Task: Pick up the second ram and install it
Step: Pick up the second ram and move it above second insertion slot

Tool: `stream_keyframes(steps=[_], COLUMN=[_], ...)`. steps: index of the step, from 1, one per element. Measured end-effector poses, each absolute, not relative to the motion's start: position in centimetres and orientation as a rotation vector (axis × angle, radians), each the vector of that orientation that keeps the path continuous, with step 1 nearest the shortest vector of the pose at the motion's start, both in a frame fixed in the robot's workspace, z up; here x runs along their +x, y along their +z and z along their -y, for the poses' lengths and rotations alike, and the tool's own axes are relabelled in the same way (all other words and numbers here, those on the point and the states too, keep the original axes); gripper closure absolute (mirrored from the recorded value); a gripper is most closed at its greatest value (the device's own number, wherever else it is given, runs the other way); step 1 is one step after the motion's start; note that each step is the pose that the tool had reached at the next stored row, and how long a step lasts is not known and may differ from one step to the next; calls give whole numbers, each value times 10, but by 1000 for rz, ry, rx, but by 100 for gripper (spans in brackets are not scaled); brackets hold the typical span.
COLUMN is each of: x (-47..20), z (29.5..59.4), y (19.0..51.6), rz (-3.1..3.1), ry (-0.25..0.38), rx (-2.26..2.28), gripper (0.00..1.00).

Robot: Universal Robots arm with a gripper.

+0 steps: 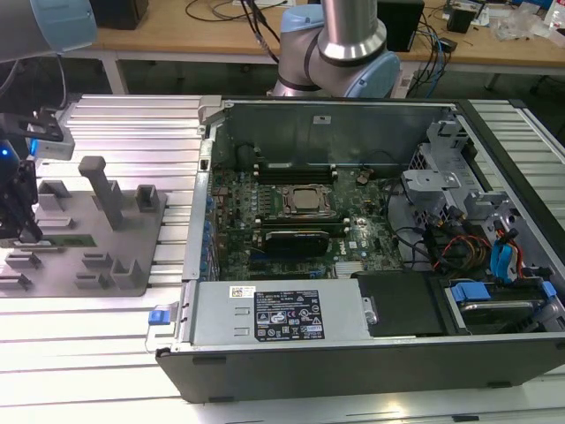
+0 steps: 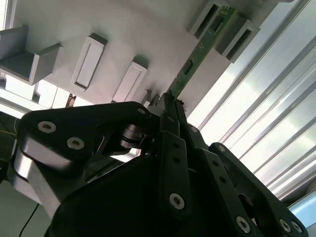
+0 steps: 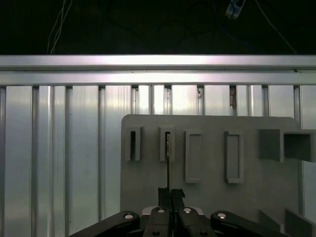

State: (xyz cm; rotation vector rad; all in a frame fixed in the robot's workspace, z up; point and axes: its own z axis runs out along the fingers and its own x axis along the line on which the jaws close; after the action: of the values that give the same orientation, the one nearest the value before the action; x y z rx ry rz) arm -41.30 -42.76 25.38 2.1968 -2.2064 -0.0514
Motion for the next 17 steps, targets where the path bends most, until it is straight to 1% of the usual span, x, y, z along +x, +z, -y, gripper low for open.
stream_keyframes(steps=[17], x=[-413], z=[428], y=[282], rz=[2206], ry=[-51], rx=[2197], gripper=[91])
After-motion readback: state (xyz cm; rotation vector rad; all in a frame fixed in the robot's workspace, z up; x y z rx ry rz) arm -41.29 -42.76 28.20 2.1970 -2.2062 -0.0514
